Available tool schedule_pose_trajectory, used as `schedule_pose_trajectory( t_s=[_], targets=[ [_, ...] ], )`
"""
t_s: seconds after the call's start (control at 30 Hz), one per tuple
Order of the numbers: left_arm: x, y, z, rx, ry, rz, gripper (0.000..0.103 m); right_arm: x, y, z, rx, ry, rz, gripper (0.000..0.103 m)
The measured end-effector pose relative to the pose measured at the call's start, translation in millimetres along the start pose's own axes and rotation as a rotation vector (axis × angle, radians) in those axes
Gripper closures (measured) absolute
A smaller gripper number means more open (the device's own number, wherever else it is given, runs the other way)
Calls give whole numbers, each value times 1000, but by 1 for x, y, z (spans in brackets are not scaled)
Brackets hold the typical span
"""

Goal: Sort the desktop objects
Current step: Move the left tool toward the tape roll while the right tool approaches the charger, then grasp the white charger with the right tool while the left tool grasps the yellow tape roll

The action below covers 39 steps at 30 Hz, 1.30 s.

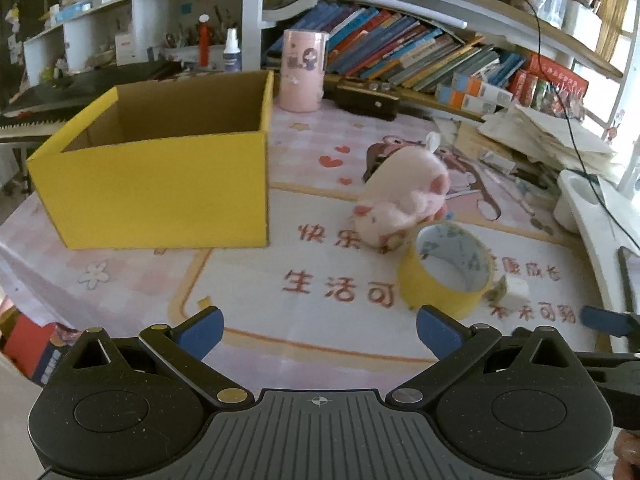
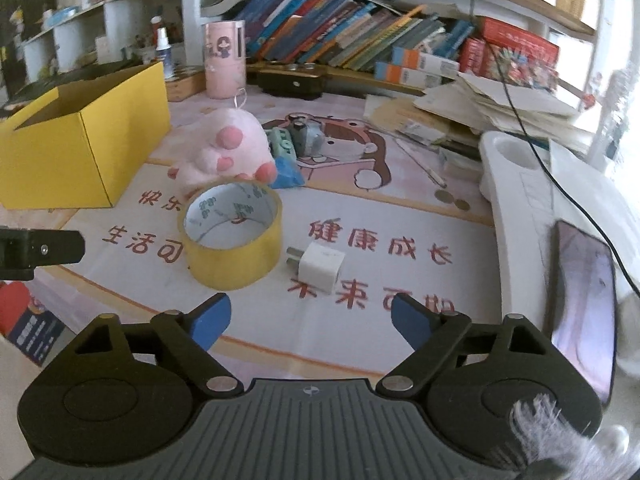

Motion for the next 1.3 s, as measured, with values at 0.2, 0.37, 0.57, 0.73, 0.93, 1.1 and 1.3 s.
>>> schedule_pose_trajectory(
  t_s=[0.2, 0.37, 0.57, 0.73, 0.93, 1.1, 1.3],
  targets=[
    [15, 5, 12, 23, 13, 16, 0, 8, 24, 11, -34, -38, 28, 24],
    [20, 12, 17, -1, 8, 70, 0, 11, 45, 16, -68, -53, 58, 27],
    [22, 18, 24, -42, -2, 121, 0, 12, 67, 21, -118, -82, 50, 36],
    [29, 22, 30, -51, 17, 121, 0, 12, 77, 25, -119, -88, 92, 42],
    [45, 35, 39, -61, 22, 61, 0, 23, 73, 31, -104, -98, 107, 68],
    [68, 50, 49, -60, 70, -6, 0, 44, 60, 38, -35, -117, 51, 69],
    [95, 72, 57, -103, 152, -49, 0, 56, 57, 36, -55, -137, 84, 68]
  ],
)
Point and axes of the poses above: each gripper's, at about its wrist camera, not at the fingertips, and y roughly the way its jaws point, x to its right, z to its top, the point moved 2 cm from there along y, roughly the way its jaws point, and after that the axes turned 11 degrees about y, right-handed, at the moved point
